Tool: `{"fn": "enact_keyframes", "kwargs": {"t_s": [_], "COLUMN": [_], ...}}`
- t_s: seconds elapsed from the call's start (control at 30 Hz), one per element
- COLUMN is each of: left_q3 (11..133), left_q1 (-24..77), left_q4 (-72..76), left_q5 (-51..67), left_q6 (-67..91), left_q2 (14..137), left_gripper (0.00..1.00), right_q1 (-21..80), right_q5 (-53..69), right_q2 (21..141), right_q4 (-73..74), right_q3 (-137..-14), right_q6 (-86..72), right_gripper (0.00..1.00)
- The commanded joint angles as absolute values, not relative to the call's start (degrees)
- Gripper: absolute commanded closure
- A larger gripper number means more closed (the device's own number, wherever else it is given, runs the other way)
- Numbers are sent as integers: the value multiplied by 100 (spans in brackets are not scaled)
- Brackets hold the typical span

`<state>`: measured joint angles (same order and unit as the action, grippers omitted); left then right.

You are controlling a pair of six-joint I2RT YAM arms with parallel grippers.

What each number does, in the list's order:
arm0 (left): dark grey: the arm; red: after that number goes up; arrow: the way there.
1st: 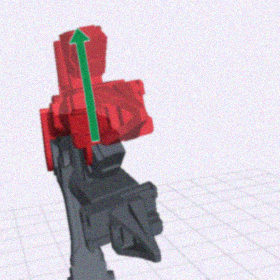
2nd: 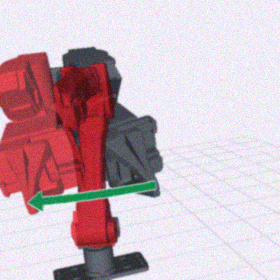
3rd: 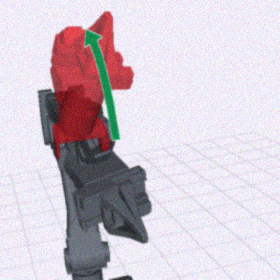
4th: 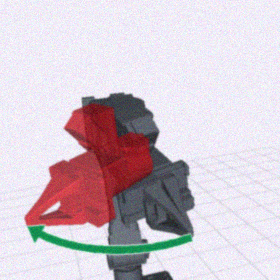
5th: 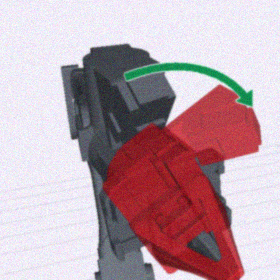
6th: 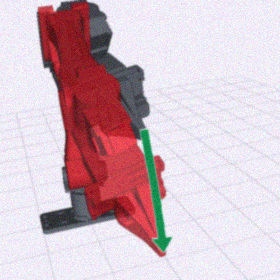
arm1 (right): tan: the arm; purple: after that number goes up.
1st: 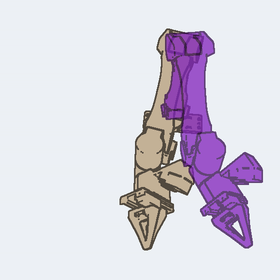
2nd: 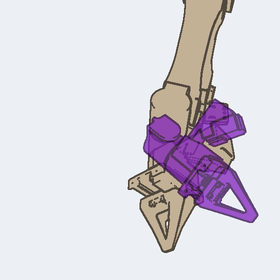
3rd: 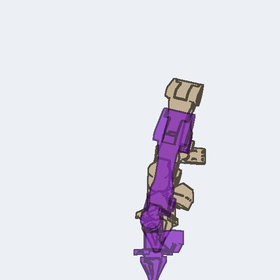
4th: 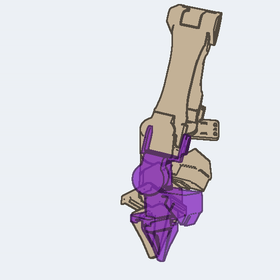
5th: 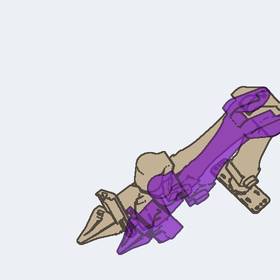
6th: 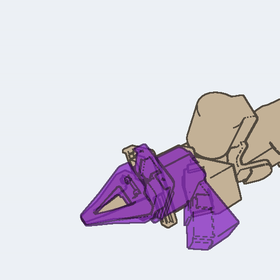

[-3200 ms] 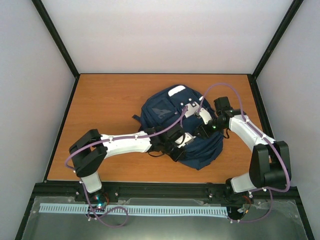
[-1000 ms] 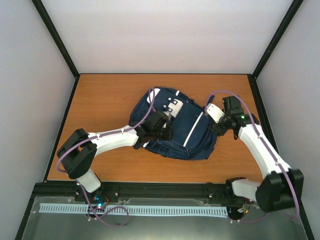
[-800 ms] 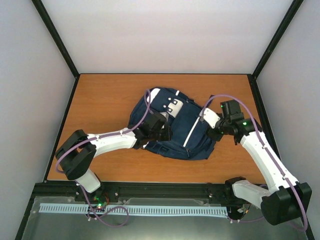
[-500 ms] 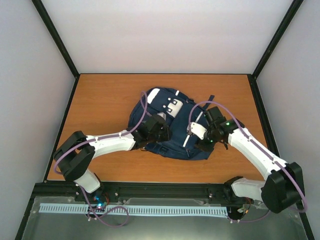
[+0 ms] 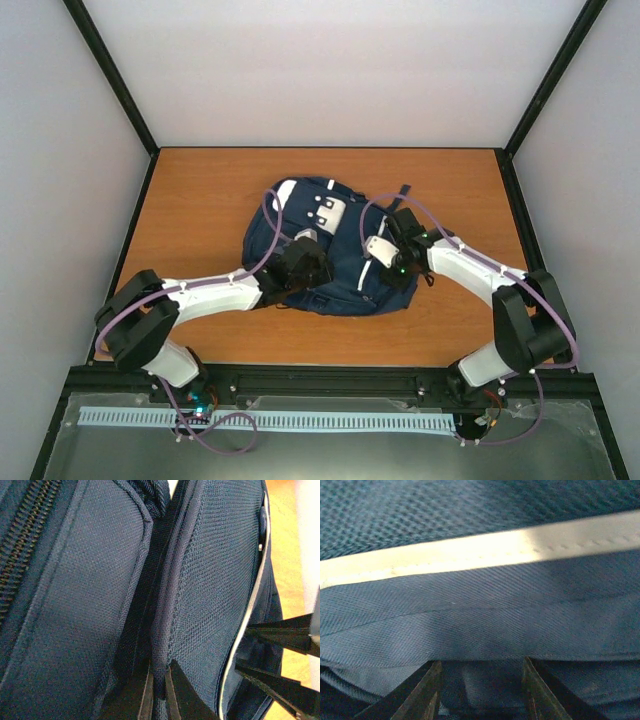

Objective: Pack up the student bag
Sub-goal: Adjust the student bag at the center of the board, then zip the student bag at the center of the board.

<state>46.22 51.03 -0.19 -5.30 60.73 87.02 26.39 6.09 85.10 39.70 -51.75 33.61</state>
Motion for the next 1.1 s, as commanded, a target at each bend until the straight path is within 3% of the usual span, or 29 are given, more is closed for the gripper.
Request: {"fn": "enact_keyframes", "kwargs": {"t_s": [0.0, 0.3, 0.5, 0.7, 1.07], "left_q3": [4407, 4530, 4556, 4574, 4702], "left_q1": [5148, 5150, 5150, 5150, 5150], "left_q4": [-108, -178, -283, -293, -391], "left_q5": [-1213, -1508, -1581, -1539, -1517], "left_q6": [6705, 6706, 6688, 6708, 6629], "left_q2": [8475, 8460, 8487, 8514, 8621], "left_gripper": [99, 99, 99, 99, 99], "right_q1": [2619, 2634, 2745, 2798, 3047], "right_q5": [288, 729, 1669, 1769, 1981], "right_q2": [8652, 7765, 7357, 7637, 8288], "right_q4": [3403, 4355, 4922, 4873, 4811], "right_q3": [-5564, -5648, -5359, -5322, -5349], "right_q6": [2953, 2788, 3087, 3148, 3162], "right_gripper": [54, 44, 47, 51, 51]}}
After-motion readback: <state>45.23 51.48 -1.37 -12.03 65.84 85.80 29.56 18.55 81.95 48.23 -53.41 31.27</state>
